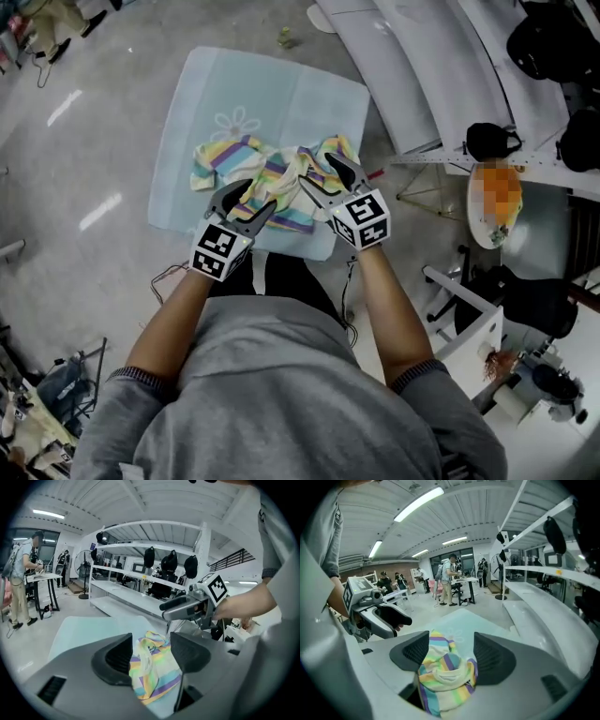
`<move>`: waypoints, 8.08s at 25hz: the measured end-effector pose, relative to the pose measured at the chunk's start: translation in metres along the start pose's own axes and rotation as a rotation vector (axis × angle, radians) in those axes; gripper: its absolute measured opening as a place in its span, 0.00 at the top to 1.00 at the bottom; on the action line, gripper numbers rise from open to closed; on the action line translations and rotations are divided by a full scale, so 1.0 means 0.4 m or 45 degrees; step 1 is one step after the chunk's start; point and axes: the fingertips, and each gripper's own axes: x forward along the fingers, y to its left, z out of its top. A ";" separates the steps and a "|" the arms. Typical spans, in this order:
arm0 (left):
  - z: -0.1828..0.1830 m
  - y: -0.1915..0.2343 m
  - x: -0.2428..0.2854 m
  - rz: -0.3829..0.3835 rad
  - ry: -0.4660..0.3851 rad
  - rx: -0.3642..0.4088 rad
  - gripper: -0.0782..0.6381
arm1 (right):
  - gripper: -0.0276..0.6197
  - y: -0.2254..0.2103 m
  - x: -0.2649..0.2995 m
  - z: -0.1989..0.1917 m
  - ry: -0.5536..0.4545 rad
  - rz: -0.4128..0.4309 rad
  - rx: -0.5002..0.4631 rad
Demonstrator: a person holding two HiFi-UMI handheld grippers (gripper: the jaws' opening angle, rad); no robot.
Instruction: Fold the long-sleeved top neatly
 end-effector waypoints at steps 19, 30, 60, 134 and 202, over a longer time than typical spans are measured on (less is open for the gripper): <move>-0.400 0.053 0.210 0.124 0.374 -0.200 0.55 | 0.52 -0.091 0.216 -0.220 0.394 0.209 -0.252; -0.507 0.069 0.271 0.115 0.474 -0.291 0.58 | 0.55 -0.100 0.297 -0.296 0.595 0.360 -0.348; 0.104 0.243 -0.053 0.364 -0.100 0.265 0.82 | 0.91 -0.066 -0.026 0.150 -0.050 0.185 -0.257; 0.399 0.296 -0.150 0.063 -0.196 0.528 0.82 | 0.91 0.029 -0.103 0.331 -0.260 -0.239 -0.141; -0.279 0.900 0.288 0.297 0.404 0.036 0.78 | 0.61 -0.454 0.388 -0.429 0.314 -0.565 0.455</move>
